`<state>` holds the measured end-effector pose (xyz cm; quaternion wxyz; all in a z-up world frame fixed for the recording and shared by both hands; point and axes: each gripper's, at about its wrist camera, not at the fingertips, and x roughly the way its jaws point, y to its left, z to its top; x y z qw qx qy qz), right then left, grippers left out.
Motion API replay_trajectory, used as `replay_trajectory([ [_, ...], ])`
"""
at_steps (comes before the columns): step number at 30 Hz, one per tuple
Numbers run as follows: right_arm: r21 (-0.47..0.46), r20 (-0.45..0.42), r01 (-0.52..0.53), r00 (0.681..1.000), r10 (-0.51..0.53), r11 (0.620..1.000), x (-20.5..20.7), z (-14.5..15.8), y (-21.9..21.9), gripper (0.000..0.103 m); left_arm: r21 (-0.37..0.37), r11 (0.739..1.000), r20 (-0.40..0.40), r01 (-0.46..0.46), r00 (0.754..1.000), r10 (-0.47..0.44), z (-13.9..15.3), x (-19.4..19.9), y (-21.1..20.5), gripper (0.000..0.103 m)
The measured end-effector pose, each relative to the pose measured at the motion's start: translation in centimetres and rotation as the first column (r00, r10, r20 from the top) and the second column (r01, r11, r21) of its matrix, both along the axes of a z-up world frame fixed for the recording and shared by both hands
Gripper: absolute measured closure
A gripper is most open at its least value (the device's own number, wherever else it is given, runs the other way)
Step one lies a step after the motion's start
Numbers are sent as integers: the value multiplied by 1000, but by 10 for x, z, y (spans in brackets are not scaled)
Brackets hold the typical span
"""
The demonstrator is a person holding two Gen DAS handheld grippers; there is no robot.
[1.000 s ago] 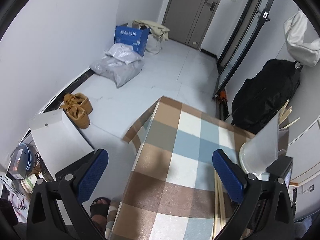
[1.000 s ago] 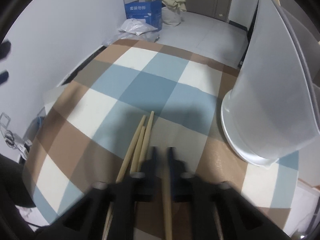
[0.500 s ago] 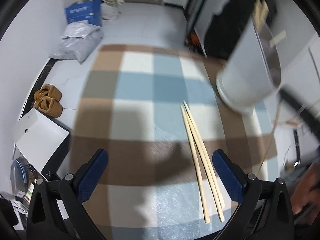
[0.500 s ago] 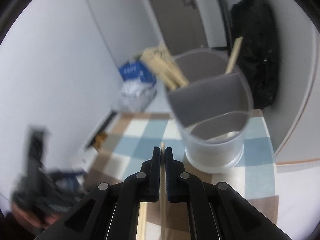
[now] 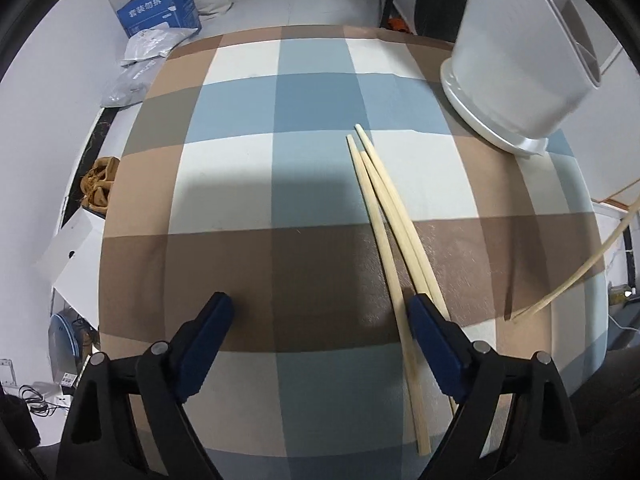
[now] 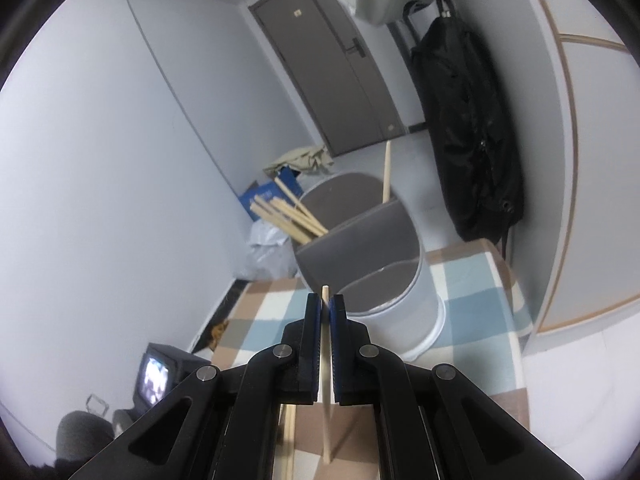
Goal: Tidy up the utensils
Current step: 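Close the left gripper on a chopstick while right gripper holds its own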
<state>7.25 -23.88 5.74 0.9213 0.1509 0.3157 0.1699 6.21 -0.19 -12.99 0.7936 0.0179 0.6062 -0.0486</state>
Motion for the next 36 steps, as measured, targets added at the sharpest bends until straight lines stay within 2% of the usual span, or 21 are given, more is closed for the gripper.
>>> replay_trajectory([
  [10,11,-4,-3,1000,3,1000,-4,0,-11,99,12,997,7,-70,998,70,-1,29,-12,31],
  [13,16,-12,-7,1000,8,1000,-3,0,-12,99,14,997,13,-78,997,78,-1,34,-16,38],
  [15,18,-19,-10,1000,11,1000,-1,-1,-13,99,11,997,19,-71,997,71,1,38,-19,57],
  [16,18,-21,-11,1000,12,1000,0,-1,-13,99,11,998,20,-68,998,68,1,40,-20,62],
  [18,19,-24,-15,1000,16,1000,2,-2,-13,99,8,998,21,-62,998,62,1,45,-19,84],
  [21,11,-23,-22,999,23,1000,4,-1,-12,99,-7,997,16,-71,997,71,1,52,-20,101],
  [23,1,-15,-24,1000,24,1000,4,1,-12,99,-27,996,10,-81,997,82,1,55,-16,102],
  [25,-8,-9,-24,1000,24,1000,2,2,-11,99,-79,991,12,-104,994,106,3,53,-10,102],
  [27,-12,-5,-21,1000,21,1000,1,3,-11,99,-109,987,45,-115,992,121,12,49,-8,102],
  [32,-27,23,-27,999,28,999,-5,8,-7,99,-178,979,185,-97,974,130,51,25,-4,103],
  [36,-66,62,-46,997,50,997,-13,14,2,99,-190,980,317,-49,942,109,86,-4,-8,103],
])
